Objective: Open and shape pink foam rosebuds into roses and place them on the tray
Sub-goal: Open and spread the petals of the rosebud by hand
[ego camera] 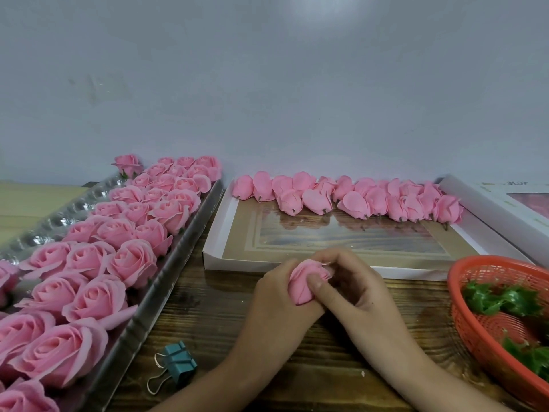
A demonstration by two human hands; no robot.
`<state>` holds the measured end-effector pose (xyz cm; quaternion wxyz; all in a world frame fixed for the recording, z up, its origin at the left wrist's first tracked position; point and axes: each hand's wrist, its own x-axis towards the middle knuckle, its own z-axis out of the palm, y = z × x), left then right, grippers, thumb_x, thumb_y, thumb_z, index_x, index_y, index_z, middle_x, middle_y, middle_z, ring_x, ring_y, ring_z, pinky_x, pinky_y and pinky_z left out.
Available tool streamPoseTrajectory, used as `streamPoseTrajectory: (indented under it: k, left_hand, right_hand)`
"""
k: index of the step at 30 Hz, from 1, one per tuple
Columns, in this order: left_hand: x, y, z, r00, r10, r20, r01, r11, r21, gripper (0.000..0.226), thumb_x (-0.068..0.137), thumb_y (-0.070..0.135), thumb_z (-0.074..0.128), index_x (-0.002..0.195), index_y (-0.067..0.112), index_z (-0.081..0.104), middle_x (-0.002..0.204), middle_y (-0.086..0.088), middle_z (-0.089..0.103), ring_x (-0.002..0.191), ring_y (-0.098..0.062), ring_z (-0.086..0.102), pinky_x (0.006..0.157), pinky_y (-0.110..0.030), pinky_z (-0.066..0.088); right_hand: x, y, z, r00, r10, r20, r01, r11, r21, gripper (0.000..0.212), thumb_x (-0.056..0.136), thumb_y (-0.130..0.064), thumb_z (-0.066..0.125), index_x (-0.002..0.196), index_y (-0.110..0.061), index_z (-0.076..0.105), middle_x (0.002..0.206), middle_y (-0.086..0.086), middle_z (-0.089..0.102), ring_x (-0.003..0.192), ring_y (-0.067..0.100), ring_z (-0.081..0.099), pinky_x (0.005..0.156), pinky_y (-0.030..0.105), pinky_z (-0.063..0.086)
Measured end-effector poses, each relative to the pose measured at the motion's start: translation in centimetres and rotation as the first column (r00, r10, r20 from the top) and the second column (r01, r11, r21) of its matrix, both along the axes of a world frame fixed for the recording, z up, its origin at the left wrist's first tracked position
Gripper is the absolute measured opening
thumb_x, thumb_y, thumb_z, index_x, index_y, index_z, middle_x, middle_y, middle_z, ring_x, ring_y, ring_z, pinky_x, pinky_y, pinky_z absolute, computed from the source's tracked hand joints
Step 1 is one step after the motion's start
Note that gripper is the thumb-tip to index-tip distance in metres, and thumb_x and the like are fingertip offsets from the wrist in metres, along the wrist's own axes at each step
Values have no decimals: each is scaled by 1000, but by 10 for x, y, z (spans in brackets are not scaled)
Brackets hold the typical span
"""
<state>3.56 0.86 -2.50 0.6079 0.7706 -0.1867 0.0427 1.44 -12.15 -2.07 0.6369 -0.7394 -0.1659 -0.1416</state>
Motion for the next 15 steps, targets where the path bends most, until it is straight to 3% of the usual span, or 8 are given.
streamPoseTrajectory:
  k: [4, 8, 15]
  left_hand:
    - [-2, -1, 3, 1000, 1, -12, -2, 999, -37, 30, 78, 25, 72, 107, 28, 64, 96, 11, 70, 92, -3, 65, 78, -18, 53]
    - [-4, -2, 4, 1000, -5, -19, 4, 999, -53, 24, 80, 30, 70, 103, 27, 64, 93, 8, 70, 88, -5, 65, 74, -19, 53]
    - [-4, -2, 5, 1000, -23, -4, 23, 998, -51, 19, 79, 34, 68, 95, 25, 64, 84, 3, 69, 77, -8, 64, 65, -20, 51]
  right_hand:
    - [3, -2, -2, 999, -38, -33, 41, 996, 81, 17, 83, -23, 65, 99, -29, 66, 86, 0, 70, 84, 17, 65, 79, 23, 49]
    - [3, -3, -3, 997, -75, -15, 76, 995, 67, 30, 81, -22, 69, 108, -29, 59, 82, 9, 62, 82, 24, 61, 80, 32, 48]
    - [1, -4, 2, 984, -142, 106, 150, 987, -64, 25, 82, -8, 77, 94, -27, 66, 95, -3, 60, 84, 24, 59, 78, 41, 50]
